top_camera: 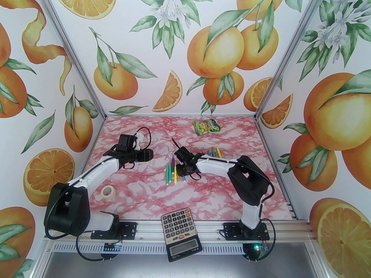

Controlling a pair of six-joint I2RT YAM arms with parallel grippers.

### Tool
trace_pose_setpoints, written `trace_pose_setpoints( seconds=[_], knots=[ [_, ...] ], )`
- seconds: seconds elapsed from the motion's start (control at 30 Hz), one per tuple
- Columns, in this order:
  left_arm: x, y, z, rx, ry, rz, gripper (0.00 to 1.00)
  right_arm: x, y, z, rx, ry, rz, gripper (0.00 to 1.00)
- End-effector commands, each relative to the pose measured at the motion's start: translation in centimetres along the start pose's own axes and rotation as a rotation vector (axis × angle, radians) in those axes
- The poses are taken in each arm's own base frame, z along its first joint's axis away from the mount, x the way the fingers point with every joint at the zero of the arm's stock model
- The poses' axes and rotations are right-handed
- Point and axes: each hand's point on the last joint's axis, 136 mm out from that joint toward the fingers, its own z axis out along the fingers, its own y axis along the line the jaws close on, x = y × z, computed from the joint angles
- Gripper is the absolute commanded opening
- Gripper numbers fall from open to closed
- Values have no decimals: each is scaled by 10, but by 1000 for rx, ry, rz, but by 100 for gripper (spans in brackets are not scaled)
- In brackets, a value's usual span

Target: Open the pen caps

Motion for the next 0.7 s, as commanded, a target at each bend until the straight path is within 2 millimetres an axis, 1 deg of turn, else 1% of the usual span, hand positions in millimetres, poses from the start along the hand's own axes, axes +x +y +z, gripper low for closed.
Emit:
trace_pose_setpoints(
  seconds=[0.0, 0.07, 0.17, 0.33, 0.43, 0.53, 0.67],
  knots=[
    [-8, -2, 1, 20, -25, 2, 68, 7, -17, 3, 108, 32, -38, 31],
    [-9, -3, 2, 24, -26, -1, 68, 7, -17, 4, 109, 32, -43, 31],
    [-10, -4, 5, 38, -25, -9, 68, 12, -15, 15, 100, 55, -51, 29],
    [-8, -6, 7, 56, -24, -22, 68, 12, -12, 19, 90, 63, -52, 25],
    [-8, -7, 9, 65, -23, -29, 68, 10, -12, 15, 86, 51, -54, 21],
    [-9, -11, 10, 91, -28, -34, 68, 4, -8, 6, 56, 25, -55, 17],
    [-11, -21, 13, 149, -33, -39, 68, -10, 7, -10, -85, -48, -25, 17]
  ],
)
